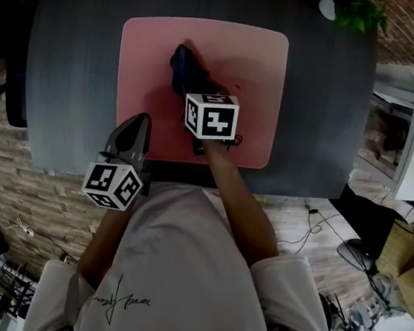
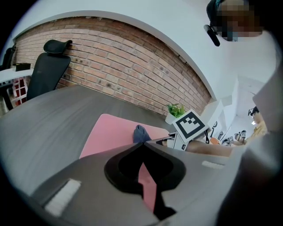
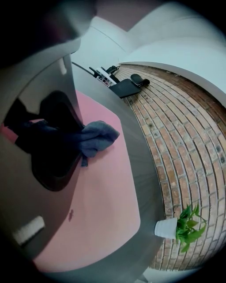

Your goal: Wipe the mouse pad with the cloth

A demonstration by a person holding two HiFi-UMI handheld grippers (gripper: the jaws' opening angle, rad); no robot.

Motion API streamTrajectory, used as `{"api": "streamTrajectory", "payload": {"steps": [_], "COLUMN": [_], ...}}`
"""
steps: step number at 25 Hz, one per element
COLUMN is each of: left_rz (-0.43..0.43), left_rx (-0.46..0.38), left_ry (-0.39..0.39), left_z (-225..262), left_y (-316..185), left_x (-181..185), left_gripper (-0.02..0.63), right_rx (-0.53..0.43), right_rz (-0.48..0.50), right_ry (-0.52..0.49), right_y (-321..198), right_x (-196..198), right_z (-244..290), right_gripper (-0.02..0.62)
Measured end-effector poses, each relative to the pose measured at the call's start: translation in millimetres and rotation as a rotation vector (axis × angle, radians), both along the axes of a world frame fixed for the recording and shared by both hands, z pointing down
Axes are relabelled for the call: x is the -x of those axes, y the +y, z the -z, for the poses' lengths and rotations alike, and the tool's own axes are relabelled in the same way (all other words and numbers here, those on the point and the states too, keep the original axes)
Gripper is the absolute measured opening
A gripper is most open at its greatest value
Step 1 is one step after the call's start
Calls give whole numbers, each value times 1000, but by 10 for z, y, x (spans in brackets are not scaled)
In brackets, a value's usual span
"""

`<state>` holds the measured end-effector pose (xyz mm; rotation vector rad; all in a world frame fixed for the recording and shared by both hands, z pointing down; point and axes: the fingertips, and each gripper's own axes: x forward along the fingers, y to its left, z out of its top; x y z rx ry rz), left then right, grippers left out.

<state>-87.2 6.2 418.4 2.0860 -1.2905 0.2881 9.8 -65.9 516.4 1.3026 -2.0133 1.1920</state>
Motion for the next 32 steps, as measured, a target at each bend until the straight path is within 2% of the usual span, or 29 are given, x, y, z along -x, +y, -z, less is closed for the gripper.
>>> {"api": "streamTrajectory", "payload": {"steps": [6, 22, 32], "left_rz": [-18, -30, -42], "left_rx": [1, -23, -29], "left_ry": [-1, -15, 3], "left_z": [11, 102, 164], "left_y": [66, 146, 181], "left_x": [-171, -279, -305], "left_gripper": [15, 14, 15], "right_rx": [-4, -7, -6], "right_rz": [-32, -84, -113], "right_ry": [-2, 17, 30], "right_y": [27, 228, 377], "right_x": [-232, -721, -934], "right_z": [2, -7, -9], "right_gripper": [150, 150, 150]}}
